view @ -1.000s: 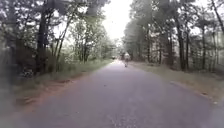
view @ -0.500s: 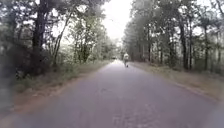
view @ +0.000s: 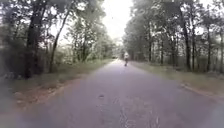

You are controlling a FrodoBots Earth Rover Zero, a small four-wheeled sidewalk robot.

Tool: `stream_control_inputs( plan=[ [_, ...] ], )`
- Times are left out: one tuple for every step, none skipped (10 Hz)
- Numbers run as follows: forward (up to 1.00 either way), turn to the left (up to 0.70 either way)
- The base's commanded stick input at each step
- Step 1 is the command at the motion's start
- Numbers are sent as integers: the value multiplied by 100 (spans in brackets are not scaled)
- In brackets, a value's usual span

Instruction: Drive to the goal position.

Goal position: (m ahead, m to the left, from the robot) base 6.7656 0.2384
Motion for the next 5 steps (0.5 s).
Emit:
stream_control_inputs(
  plan=[
    [45, 0],
    [45, 0],
    [21, 0],
    [0, 0],
    [0, 0]
  ],
)
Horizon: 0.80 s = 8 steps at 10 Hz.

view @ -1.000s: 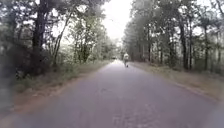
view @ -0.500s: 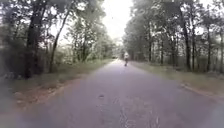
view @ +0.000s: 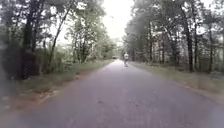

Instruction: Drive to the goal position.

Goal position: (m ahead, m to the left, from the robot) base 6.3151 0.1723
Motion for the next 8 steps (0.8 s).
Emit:
stream_control_inputs(
  plan=[
    [0, 0],
    [0, 0],
    [0, 0],
    [0, 0],
    [0, 0],
    [0, 0],
    [0, 0],
    [16, 0]
  ],
)
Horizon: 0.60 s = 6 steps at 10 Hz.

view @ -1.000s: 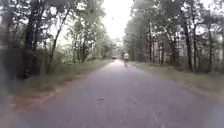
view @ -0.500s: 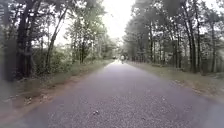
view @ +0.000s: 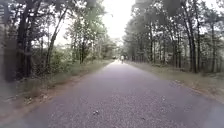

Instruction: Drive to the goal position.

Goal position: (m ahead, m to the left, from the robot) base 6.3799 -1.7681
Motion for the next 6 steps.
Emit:
stream_control_inputs(
  plan=[
    [39, 0],
    [45, 0],
    [45, 0],
    [45, 0],
    [45, 0],
    [45, 0]
  ],
)
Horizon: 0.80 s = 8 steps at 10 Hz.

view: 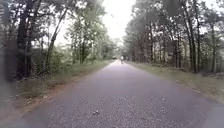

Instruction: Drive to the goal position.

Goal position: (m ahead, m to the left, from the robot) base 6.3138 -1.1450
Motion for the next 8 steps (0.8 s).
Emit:
stream_control_inputs(
  plan=[
    [45, 0],
    [45, 0],
    [45, 0],
    [45, 0],
    [45, 0],
    [45, 0],
    [60, 0],
    [70, 0]
  ],
)
